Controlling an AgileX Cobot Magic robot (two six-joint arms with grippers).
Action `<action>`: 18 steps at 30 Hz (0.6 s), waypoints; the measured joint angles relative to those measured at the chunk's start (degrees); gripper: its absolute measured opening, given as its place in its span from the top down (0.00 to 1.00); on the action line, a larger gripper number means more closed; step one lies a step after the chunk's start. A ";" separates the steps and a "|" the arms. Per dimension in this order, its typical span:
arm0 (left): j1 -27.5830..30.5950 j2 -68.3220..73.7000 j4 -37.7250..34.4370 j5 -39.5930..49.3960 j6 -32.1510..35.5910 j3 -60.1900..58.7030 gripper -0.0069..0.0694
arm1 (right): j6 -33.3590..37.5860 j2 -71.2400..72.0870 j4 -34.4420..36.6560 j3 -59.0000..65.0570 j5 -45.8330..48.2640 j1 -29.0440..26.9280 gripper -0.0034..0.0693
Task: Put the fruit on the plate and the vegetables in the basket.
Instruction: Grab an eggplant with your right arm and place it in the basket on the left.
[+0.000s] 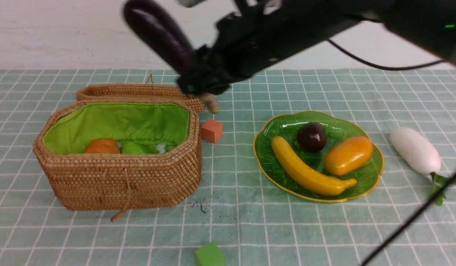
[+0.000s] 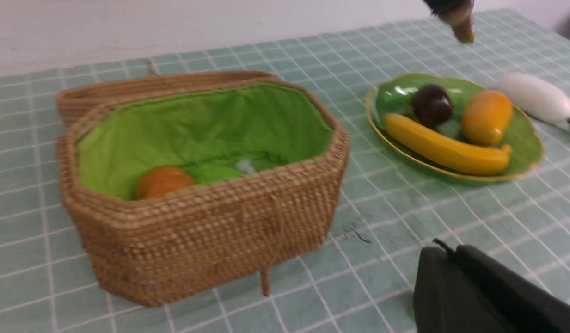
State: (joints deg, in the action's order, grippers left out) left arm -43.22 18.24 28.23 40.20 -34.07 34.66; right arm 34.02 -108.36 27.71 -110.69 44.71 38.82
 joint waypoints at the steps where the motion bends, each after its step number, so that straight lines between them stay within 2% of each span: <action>1: 0.00 0.00 0.67 0.05 -0.91 0.00 0.89 | 0.26 -0.60 0.13 -1.22 -0.19 0.46 0.57; 3: 0.00 0.00 2.85 0.16 -4.34 0.00 0.89 | 2.92 -7.58 0.14 -7.33 -1.99 2.41 0.57; 6: 0.00 0.00 3.61 0.22 -5.59 0.00 0.89 | 4.53 -14.36 -0.71 -13.29 -2.49 3.62 0.57; 8: 0.00 0.00 3.68 0.22 -5.80 0.00 0.89 | 4.60 -17.94 -2.12 -15.64 -3.08 3.95 0.52; 9: 0.00 0.00 3.68 0.22 -5.86 0.00 0.89 | 4.60 -19.25 -2.96 -16.24 -3.29 4.02 0.49; 13: 0.00 0.00 3.63 0.22 -6.04 0.00 0.89 | 2.56 -20.89 -6.21 -17.03 -3.10 4.02 0.19; 14: 0.00 0.00 3.63 0.22 -6.04 0.00 0.89 | 2.56 -20.89 -6.21 -17.03 -3.03 4.02 0.17; 15: 0.00 0.00 3.63 0.22 -6.04 0.00 0.89 | 0.87 -20.09 -7.72 -17.14 -1.66 4.02 0.08; 18: 0.00 0.00 3.11 0.22 -5.81 0.00 0.89 | -3.77 -16.62 -14.17 -17.14 4.24 4.02 0.03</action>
State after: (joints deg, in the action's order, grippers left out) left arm -43.22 18.24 31.34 40.42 -39.88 34.66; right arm 30.25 -124.98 13.53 -127.82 48.95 42.84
